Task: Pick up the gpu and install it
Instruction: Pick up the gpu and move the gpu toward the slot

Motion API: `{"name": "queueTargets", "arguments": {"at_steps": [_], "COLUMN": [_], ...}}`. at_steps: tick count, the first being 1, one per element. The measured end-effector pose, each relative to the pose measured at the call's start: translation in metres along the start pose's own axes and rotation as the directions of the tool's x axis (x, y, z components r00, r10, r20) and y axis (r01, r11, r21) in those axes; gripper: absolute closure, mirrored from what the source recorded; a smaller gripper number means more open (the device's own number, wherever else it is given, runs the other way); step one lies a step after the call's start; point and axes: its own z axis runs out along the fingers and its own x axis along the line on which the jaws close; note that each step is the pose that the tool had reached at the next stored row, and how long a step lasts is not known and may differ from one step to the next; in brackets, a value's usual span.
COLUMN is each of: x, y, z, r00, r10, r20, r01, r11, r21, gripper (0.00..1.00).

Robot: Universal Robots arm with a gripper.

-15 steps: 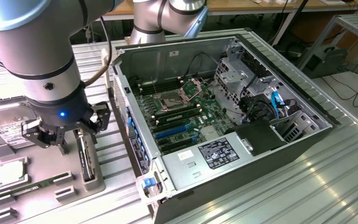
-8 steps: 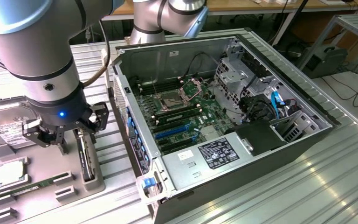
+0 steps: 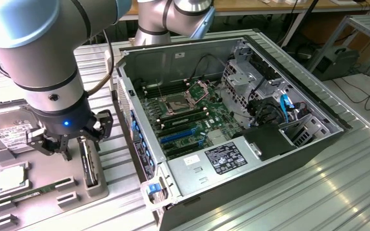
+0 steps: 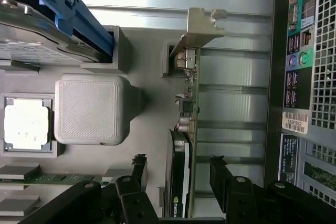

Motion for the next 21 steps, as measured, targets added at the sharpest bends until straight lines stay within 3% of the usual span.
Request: {"name": "queueTargets", "arguments": {"at_steps": [8, 21], "x": [0.0, 0.0], "y": [-0.0004, -0.0005], "z": [0.0102, 0.0127], "r00": [1.0, 1.0], "r10": [0.001, 0.002], "r20": [0.0004, 0.0023], "r01": [-0.001, -0.002], "r11": [1.0, 1.0], "r21": [0.0, 0.0034], "gripper": [0.4, 0.41]}}
